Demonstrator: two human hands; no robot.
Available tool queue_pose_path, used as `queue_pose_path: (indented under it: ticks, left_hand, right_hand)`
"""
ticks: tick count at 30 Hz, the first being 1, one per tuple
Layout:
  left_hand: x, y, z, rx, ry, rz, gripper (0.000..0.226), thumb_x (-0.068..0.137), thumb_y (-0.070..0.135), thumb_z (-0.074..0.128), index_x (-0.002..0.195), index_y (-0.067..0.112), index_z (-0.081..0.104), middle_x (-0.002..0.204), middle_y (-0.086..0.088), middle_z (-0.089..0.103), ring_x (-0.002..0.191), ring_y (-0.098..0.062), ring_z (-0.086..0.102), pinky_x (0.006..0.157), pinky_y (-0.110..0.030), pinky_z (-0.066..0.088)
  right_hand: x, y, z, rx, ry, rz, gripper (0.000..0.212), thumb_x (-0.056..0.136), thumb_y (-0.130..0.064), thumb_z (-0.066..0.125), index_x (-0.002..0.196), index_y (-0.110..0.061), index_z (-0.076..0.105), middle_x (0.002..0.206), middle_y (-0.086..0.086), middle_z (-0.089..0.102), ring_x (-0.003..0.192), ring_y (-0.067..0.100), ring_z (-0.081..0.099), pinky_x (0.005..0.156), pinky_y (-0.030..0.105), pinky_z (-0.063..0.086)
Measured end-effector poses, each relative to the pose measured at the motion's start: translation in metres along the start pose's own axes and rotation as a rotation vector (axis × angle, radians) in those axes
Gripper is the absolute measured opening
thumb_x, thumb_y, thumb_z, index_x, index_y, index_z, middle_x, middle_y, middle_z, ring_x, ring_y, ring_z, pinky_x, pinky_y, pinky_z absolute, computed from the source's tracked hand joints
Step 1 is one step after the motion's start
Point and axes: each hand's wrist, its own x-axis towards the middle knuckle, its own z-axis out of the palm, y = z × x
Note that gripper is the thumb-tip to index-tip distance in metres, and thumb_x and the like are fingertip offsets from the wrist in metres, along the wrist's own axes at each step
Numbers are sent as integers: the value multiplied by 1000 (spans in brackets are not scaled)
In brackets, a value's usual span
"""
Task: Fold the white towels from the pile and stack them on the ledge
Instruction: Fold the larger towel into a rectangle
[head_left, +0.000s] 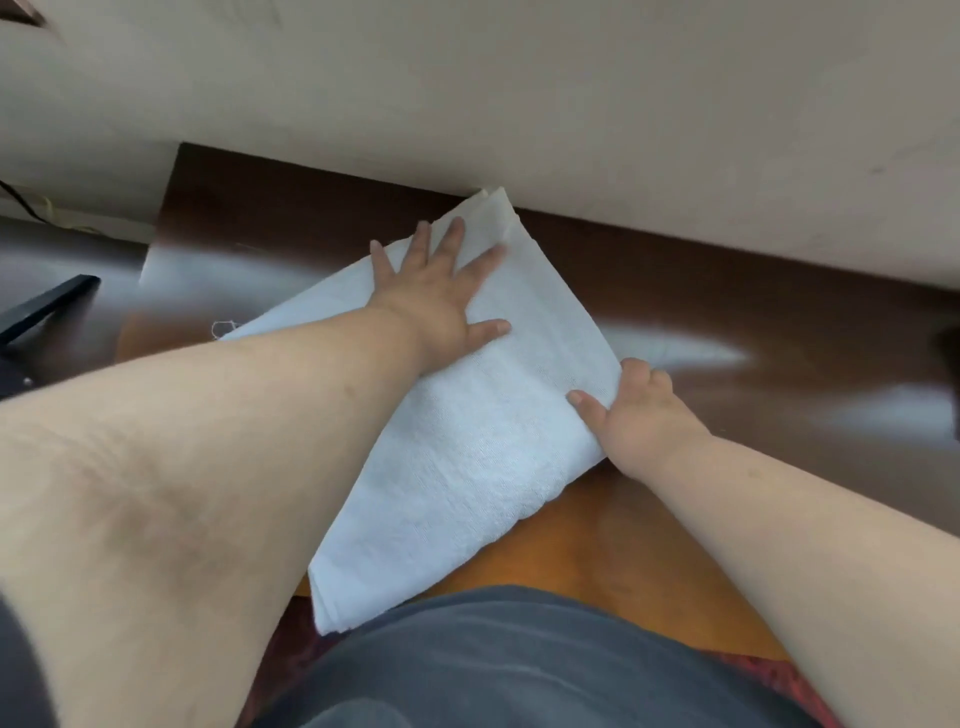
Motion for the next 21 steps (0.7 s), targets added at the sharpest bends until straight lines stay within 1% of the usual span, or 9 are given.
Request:
queue_pose_path:
  ticks: [3, 6, 8, 10, 12, 14, 18, 20, 21]
  left_hand:
    - [3, -10, 9, -12, 120, -19, 82, 76, 86, 11, 147, 51, -12, 165, 2, -7, 151, -33, -3, 113, -68, 0]
    - [6, -10, 9, -1, 134, -13, 80, 78, 82, 6, 148, 47, -12, 165, 1, -5, 151, -32, -2, 115, -65, 1]
    - [-1, -7, 6, 29, 133, -47, 81, 80, 79, 3, 149, 43, -18, 164, -2, -11, 150, -31, -6, 116, -62, -3]
    - [-23, -6, 14, 26, 181, -93, 82, 82, 77, 0, 145, 38, -33, 162, -5, -20, 150, -30, -14, 118, -58, -8]
    - [-67, -9, 35, 49, 168, -16, 79, 82, 77, -4, 137, 38, -44, 160, -4, -26, 148, -26, -21, 119, -51, -12]
    - [-117, -19, 56, 91, 86, 53, 74, 82, 76, -7, 138, 41, -40, 162, -2, -24, 148, -23, -24, 119, -47, -15]
    - [-176, -44, 69, 97, -53, -107, 71, 85, 72, -6, 139, 41, -39, 160, -3, -29, 147, -26, -27, 118, -47, -16]
    - [-198, -38, 67, 32, -38, -123, 77, 86, 71, 1, 151, 37, -22, 163, -4, -21, 149, -26, -20, 118, -46, -14]
    - [-208, -28, 67, -12, -17, -67, 80, 85, 74, 3, 154, 36, -14, 164, -3, -16, 150, -24, -15, 118, -43, -15]
  right_hand:
    - [6, -1, -1, -4, -1, 24, 72, 89, -74, 36, 140, -23, 29, 130, 12, 37, 117, 36, 50, 92, 47, 44]
    - [5, -2, -4, 15, 23, 8, 73, 89, -73, 38, 136, -17, 31, 131, 15, 38, 117, 39, 47, 92, 50, 44]
    - [3, -5, -8, -12, 8, 37, 75, 89, -76, 35, 134, -16, 30, 130, 14, 40, 118, 39, 47, 95, 51, 44]
    - [3, -6, -10, -44, -1, 43, 77, 88, -77, 32, 135, -16, 30, 131, 12, 40, 120, 38, 46, 97, 49, 43]
    - [2, -7, -12, -25, 1, 42, 79, 88, -78, 33, 138, -16, 30, 134, 12, 39, 123, 37, 44, 98, 49, 41]
    - [1, -8, -12, -22, 14, 45, 80, 87, -78, 34, 138, -16, 32, 136, 11, 39, 126, 37, 43, 98, 49, 40]
    - [0, -7, -12, 76, 48, 34, 81, 84, -76, 48, 137, -15, 37, 134, 10, 42, 124, 35, 45, 100, 47, 42]
    - [-1, -5, -16, 218, 56, 53, 82, 76, -74, 62, 131, -17, 42, 122, 5, 51, 110, 31, 54, 89, 42, 47]
    - [-2, -4, -20, 268, 53, 64, 84, 71, -74, 67, 129, -18, 43, 113, 1, 54, 101, 27, 56, 82, 38, 46]
